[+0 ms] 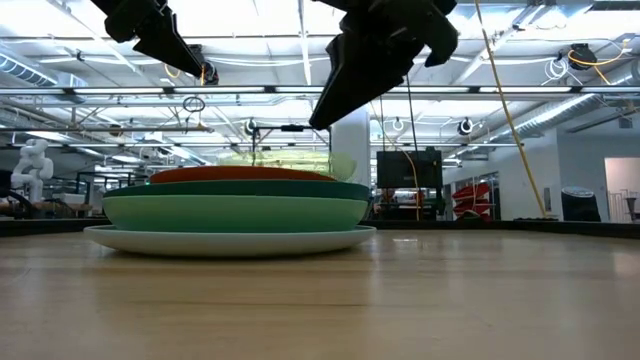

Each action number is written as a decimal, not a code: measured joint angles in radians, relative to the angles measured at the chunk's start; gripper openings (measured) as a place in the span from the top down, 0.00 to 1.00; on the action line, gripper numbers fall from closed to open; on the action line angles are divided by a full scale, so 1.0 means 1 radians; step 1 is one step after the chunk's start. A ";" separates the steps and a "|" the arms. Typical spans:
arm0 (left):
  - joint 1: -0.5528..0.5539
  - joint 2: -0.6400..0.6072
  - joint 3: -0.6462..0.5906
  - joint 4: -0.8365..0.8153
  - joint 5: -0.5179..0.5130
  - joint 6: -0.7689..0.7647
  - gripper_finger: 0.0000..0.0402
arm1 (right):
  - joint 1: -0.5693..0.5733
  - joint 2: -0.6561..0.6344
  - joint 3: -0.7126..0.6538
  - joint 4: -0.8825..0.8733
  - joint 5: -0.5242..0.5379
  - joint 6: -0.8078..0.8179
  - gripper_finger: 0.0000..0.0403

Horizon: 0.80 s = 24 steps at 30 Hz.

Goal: Stack plastic plates
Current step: Stack the light green plate on top of the pink plate, then return to Home Position

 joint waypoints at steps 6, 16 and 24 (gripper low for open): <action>0.000 0.000 0.000 -0.001 0.000 0.000 0.60 | -0.002 0.000 0.000 0.027 0.074 -0.006 0.83; -0.034 -0.002 -0.011 -0.027 0.000 0.003 0.60 | -0.025 -0.002 -0.007 0.047 0.068 -0.062 0.77; -0.154 -0.147 -0.144 0.052 0.001 0.054 0.60 | -0.057 -0.190 -0.290 0.225 0.068 -0.095 0.80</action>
